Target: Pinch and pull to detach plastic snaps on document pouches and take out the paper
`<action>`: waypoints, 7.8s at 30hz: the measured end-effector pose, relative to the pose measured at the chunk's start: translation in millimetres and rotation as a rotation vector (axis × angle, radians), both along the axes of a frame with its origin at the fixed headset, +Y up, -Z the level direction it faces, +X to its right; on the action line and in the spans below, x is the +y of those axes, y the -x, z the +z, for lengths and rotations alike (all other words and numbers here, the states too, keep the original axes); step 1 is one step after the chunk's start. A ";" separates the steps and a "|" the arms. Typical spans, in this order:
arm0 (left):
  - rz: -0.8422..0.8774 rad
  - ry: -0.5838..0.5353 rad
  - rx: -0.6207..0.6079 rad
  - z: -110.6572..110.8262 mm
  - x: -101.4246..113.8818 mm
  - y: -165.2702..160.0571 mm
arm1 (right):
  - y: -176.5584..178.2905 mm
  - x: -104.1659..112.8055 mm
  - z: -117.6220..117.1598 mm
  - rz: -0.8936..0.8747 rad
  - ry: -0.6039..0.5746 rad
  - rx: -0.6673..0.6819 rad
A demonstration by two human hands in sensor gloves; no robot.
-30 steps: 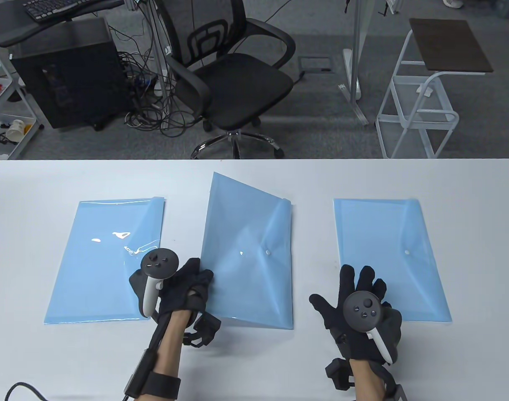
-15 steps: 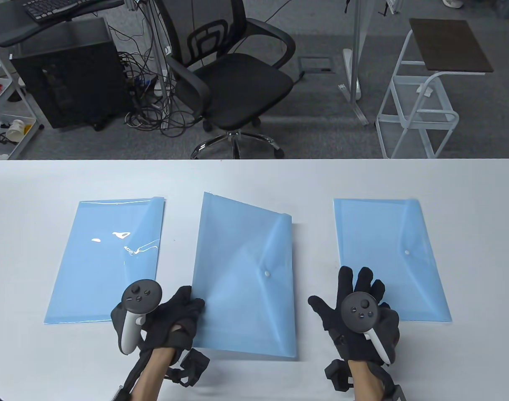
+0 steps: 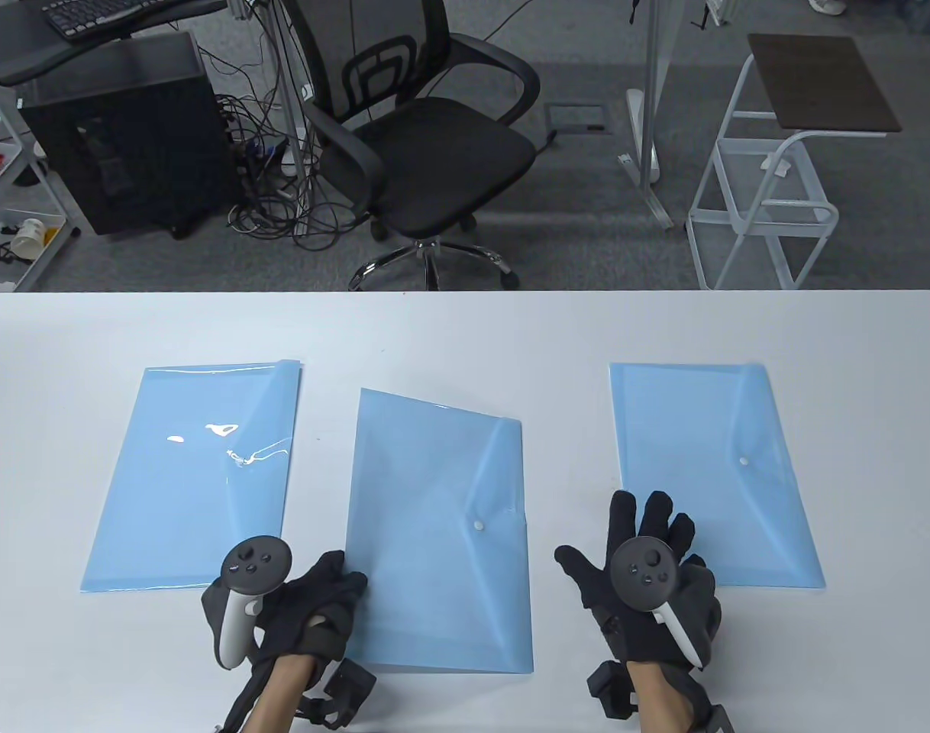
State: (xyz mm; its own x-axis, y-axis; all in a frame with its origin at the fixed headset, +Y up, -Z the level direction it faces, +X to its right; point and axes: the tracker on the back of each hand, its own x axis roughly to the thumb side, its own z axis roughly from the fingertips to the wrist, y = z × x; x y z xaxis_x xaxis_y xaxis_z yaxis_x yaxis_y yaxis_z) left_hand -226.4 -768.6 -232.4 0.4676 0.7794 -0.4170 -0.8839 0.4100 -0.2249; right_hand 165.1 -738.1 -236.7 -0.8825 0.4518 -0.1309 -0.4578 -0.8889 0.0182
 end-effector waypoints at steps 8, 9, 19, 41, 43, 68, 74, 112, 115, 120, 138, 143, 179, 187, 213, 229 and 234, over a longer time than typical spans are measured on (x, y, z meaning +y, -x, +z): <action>-0.071 0.048 -0.025 -3.3 -8.7 2.7 | 18.8 5.3 2.0 0.028 -0.018 0.070; -0.072 0.048 -0.025 -3.8 -8.7 2.5 | 21.8 6.7 2.2 0.030 -0.020 0.085; -0.107 0.039 -0.031 -4.1 -8.8 0.3 | 65.4 14.2 -16.4 -0.026 0.133 0.236; -0.138 0.030 -0.053 -4.9 -8.4 -2.1 | 153.3 -28.6 -67.8 0.357 0.371 0.341; -0.141 0.032 -0.055 -5.2 -8.3 -2.3 | 157.1 -31.7 -69.6 0.375 0.392 0.347; -0.169 0.029 -0.065 -6.0 -7.5 -4.7 | 206.9 -50.2 -85.2 0.715 0.238 0.240; -0.174 0.029 -0.066 -6.3 -7.3 -5.0 | 208.1 -47.7 -84.1 0.750 0.188 0.232; -0.164 0.044 -0.030 -3.5 -8.2 0.7 | 133.7 7.4 -41.9 0.964 -0.077 0.416; -0.163 0.043 -0.027 -3.3 -8.3 1.2 | 126.6 1.1 -36.0 1.002 -0.103 0.490; -0.162 0.042 -0.022 -2.9 -8.2 1.2 | 105.8 -3.4 -35.5 0.763 -0.078 0.499; -0.076 0.058 -0.009 -1.1 -10.2 4.4 | 72.6 -12.0 -46.5 -0.082 0.251 0.068; 0.087 0.086 0.021 -0.9 -15.6 11.3 | 74.1 -22.6 -49.5 0.015 0.217 0.065; 0.259 0.080 -0.010 0.3 -16.4 11.6 | 42.0 -47.3 -44.2 -1.219 0.319 0.180; 0.289 0.072 -0.026 0.0 -17.6 9.7 | 41.5 -52.7 -43.9 -1.372 0.318 0.178; 0.258 0.048 0.007 -0.4 -18.2 14.6 | 75.0 -27.3 -32.2 -0.499 0.176 0.019; 0.291 -0.019 0.091 1.6 -8.9 28.6 | 28.3 9.5 -25.1 -0.543 0.101 -0.179; 0.281 -0.025 0.106 1.7 -7.8 34.3 | -5.2 31.8 -20.5 -0.485 0.065 -0.213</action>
